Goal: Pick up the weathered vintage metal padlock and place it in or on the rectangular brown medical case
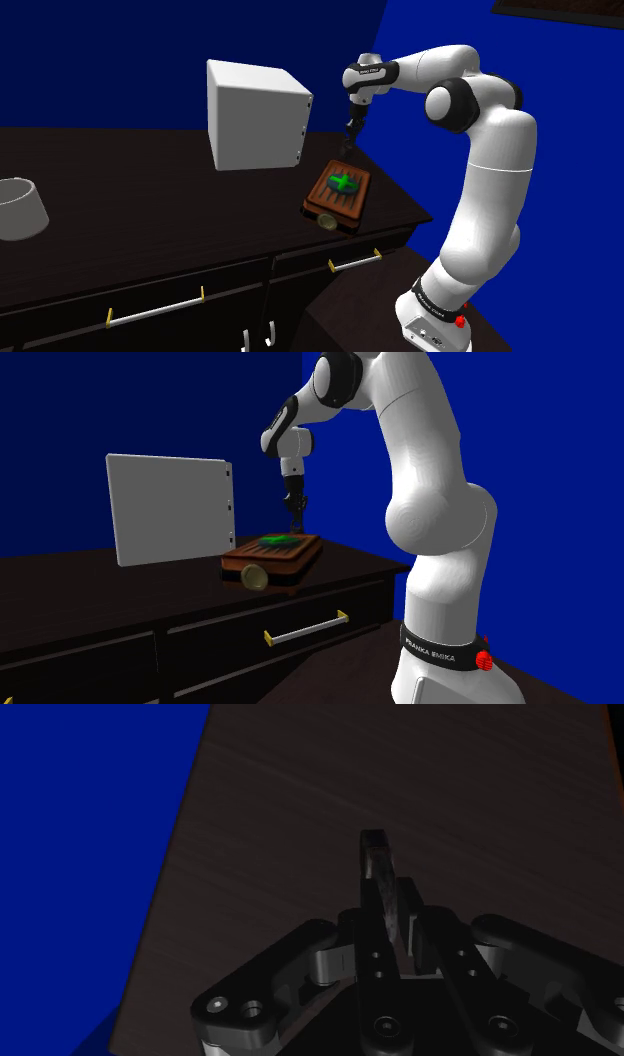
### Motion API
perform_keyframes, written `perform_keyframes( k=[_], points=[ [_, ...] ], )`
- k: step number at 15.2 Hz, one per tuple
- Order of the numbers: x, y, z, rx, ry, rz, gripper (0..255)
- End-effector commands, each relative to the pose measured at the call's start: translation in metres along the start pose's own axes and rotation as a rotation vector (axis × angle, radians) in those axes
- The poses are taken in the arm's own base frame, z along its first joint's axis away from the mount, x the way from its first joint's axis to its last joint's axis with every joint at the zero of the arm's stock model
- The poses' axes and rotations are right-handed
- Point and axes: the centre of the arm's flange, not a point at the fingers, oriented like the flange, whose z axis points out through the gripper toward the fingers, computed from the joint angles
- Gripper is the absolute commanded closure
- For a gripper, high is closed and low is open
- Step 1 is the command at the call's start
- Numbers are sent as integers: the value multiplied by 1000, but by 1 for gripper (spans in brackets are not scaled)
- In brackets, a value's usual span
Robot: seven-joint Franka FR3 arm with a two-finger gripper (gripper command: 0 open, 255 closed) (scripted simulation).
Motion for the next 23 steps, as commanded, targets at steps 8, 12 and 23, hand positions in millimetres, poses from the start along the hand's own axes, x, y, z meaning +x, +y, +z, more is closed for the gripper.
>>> perform_keyframes(
  k=[8,12,23],
  points=[
    [-1,0,-10,0,0,0,255],
    [-4,0,-31,0,0,0,255],
    [-10,1,-89,0,0,0,255]
  ],
)
